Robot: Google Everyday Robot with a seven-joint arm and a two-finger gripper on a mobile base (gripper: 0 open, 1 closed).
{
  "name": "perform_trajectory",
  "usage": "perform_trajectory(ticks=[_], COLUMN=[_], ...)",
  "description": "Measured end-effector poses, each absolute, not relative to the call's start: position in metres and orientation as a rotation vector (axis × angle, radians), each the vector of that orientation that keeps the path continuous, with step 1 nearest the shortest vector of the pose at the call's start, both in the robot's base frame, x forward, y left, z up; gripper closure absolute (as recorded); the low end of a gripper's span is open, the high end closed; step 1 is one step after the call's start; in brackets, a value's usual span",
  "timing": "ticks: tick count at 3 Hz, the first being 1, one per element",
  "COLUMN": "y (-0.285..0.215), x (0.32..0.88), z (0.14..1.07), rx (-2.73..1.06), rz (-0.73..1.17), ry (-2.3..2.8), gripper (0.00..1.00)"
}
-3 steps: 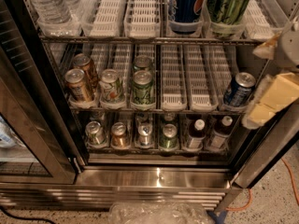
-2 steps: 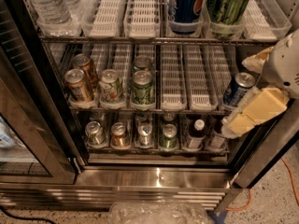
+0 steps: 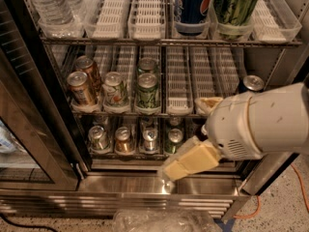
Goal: Pick 7up can from bottom shelf of fridge
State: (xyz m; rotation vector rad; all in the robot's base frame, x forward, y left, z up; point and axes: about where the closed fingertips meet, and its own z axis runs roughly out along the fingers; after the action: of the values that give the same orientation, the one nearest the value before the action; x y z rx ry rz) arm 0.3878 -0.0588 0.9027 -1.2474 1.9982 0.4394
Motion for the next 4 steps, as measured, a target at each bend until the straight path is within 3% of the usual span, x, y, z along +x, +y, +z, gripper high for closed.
perform_trajectory(ticks=[4], y=[-0.001], x=[0.384], z=[0.880], rx=[-1.023], rz=[0.466], ry=[1.961], gripper=[0.00])
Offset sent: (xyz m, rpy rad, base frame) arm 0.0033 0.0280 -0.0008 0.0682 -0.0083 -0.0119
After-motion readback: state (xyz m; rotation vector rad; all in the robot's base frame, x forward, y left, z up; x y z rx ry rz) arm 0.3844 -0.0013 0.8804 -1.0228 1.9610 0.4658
